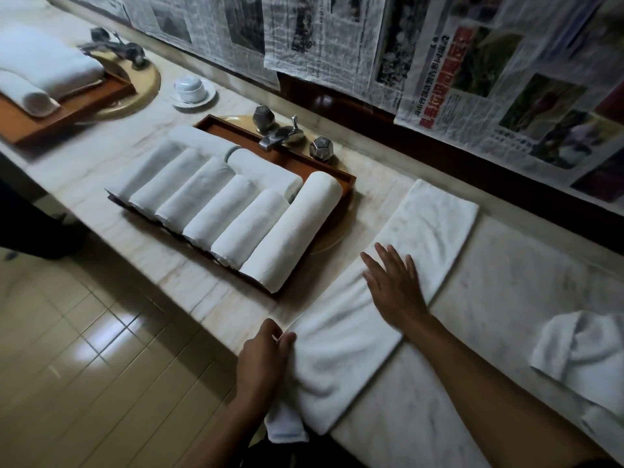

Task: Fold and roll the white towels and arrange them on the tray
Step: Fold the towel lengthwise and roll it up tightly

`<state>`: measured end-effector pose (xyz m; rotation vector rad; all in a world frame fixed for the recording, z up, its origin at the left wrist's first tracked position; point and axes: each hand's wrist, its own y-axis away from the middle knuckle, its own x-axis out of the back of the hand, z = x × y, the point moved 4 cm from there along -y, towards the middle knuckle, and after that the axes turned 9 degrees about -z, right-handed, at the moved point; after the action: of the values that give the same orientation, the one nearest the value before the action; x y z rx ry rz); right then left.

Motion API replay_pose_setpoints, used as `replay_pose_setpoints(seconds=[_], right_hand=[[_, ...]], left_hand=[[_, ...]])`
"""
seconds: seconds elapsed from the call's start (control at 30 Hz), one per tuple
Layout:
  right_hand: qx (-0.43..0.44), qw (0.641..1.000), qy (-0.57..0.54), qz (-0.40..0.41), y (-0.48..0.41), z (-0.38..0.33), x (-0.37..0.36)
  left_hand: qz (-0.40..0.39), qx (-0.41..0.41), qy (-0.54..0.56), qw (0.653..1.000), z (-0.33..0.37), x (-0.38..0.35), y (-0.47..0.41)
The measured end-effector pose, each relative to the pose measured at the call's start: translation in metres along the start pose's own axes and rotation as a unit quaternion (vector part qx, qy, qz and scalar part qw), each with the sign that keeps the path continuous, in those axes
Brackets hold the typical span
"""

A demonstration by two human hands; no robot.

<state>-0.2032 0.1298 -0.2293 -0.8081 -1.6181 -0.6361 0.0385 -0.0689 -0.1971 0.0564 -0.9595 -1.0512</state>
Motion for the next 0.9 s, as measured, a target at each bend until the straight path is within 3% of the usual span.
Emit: replay_pose_setpoints(seconds=[0.13, 0.27, 0.4, 0.47, 0.57, 0.63, 0.73, 0.77, 0.9], right_hand=[[0.038, 0.996, -0.028, 0.079, 0.023, -0.040, 0.007], [0.081, 0.996, -0.005, -0.023, 0.063, -0.074, -0.019], [0.063, 0.997, 0.009, -0.044, 0.061, -0.066, -0.019], [0.066, 0.997, 0.010, -0.050, 0.060, -0.066, -0.018], [0.065, 0.997, 0.013, -0.038, 0.062, -0.065, -0.018], [0.063, 0.997, 0.017, -0.037, 0.062, -0.063, -0.018], [0.065, 0.997, 0.013, -0.046, 0.062, -0.065, -0.018], [0.065, 0.997, 0.011, -0.048, 0.062, -0.065, -0.017], [0.060, 0.996, 0.009, -0.057, 0.062, -0.065, -0.017]], left_hand=[[0.001, -0.021, -0.014, 1.000, -0.001, 0.001, 0.001], [-0.019, -0.019, -0.024, 0.999, -0.002, 0.001, -0.002], [-0.141, -0.038, -0.019, 0.989, -0.001, 0.011, -0.004], [-0.177, -0.059, -0.082, 0.979, -0.008, 0.020, 0.006], [-0.122, -0.055, -0.197, 0.971, -0.024, 0.033, 0.024], [-0.108, -0.071, -0.147, 0.981, -0.028, 0.037, 0.035], [-0.200, -0.064, 0.131, 0.969, -0.031, 0.035, 0.048], [-0.204, -0.061, 0.157, 0.964, -0.033, 0.035, 0.050], [-0.166, -0.054, -0.051, 0.983, -0.053, 0.031, 0.051]])
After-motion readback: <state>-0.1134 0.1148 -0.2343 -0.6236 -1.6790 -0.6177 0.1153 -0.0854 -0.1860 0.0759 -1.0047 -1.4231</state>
